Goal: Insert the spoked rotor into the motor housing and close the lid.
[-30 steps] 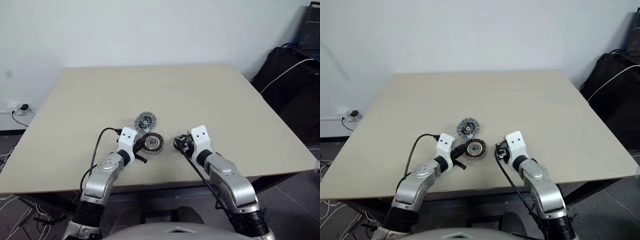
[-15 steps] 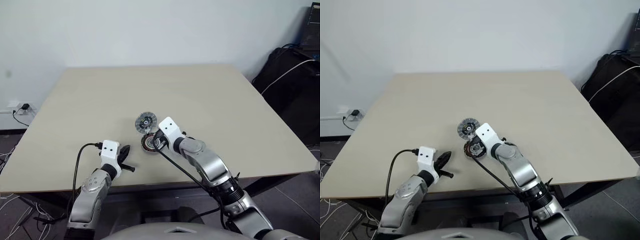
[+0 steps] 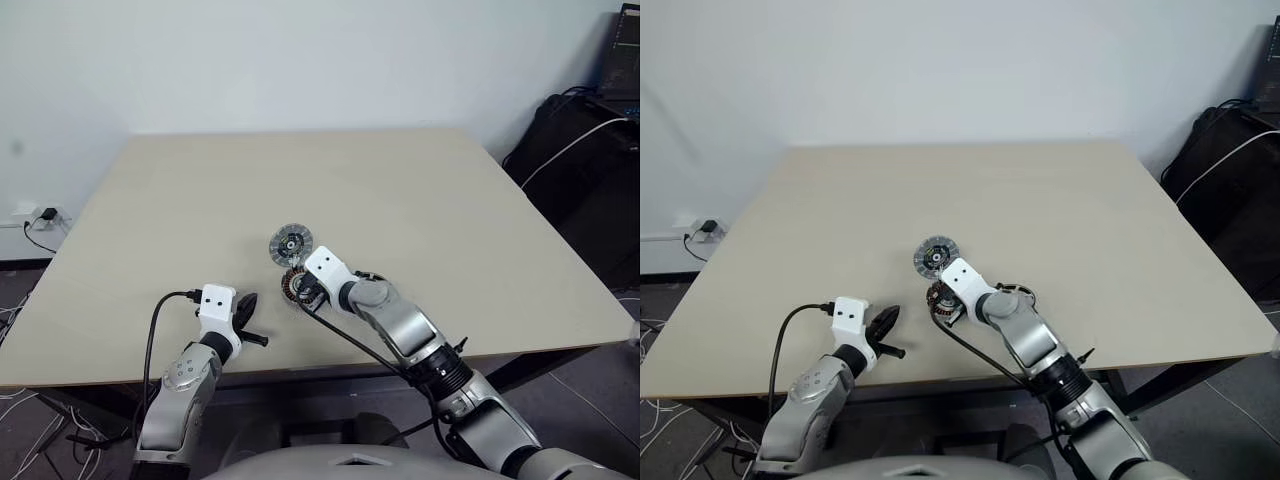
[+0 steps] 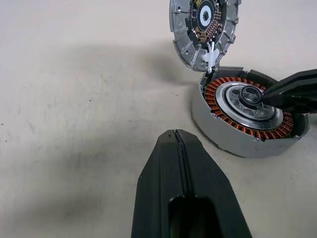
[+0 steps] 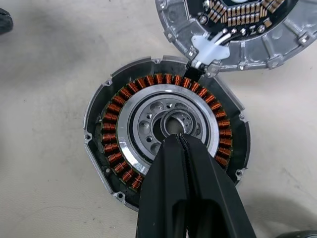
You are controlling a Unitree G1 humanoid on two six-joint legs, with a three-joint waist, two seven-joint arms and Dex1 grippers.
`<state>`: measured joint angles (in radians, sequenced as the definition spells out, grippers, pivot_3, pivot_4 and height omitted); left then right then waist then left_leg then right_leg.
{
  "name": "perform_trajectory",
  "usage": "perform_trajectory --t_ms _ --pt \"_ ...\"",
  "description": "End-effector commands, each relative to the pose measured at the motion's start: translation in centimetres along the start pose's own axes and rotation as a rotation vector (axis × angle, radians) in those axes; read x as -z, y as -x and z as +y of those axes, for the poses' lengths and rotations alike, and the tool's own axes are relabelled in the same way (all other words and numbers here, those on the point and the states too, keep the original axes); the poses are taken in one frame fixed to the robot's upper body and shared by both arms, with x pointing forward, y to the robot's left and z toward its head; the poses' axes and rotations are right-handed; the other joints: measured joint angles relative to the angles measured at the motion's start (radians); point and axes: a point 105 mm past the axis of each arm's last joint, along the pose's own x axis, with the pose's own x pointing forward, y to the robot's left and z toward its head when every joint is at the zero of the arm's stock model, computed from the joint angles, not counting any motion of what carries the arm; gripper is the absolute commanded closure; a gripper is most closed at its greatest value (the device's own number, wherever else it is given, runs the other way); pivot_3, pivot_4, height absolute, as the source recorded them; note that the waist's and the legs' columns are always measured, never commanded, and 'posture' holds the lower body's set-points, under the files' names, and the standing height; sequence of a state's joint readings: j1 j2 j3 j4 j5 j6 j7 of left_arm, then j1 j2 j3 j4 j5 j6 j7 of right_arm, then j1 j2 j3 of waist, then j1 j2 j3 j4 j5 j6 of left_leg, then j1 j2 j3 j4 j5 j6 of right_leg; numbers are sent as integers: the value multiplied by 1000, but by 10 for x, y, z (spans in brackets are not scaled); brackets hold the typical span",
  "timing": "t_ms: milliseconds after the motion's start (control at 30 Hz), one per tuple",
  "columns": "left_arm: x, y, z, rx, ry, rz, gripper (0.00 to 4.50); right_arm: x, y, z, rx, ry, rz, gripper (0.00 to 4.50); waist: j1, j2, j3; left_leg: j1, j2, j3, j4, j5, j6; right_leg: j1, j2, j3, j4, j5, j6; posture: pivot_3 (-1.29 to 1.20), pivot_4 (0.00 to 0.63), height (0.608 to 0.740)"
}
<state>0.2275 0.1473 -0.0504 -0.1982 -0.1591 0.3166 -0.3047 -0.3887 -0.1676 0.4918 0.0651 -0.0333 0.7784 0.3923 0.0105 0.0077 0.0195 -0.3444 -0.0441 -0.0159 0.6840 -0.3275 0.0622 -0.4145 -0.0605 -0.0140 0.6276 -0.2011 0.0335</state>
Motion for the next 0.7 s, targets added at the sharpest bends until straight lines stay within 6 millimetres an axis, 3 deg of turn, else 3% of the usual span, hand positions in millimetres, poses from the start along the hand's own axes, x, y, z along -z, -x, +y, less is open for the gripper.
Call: perform_trajectory --t_ms 33,367,700 --pt "-13 -1 -3 8 -13 -55 4500 -19 2 -11 38 28 -57 4467 0 0 0 0 0 0 0 0 0 0 0 0 0 0 0 0 0 740" --pt "-9 -2 -3 10 -10 -41 4500 -29 5 -19 80 33 -88 4467 -2 0 0 0 0 -1 0 0 -1 0 0 0 0 0 0 0 0 740" --pt "-6 -2 -4 14 -5 -28 4500 -30 -3 -10 51 47 -84 4467 -12 0 0 0 0 -1 0 0 -1 0 0 0 0 0 0 0 0 740"
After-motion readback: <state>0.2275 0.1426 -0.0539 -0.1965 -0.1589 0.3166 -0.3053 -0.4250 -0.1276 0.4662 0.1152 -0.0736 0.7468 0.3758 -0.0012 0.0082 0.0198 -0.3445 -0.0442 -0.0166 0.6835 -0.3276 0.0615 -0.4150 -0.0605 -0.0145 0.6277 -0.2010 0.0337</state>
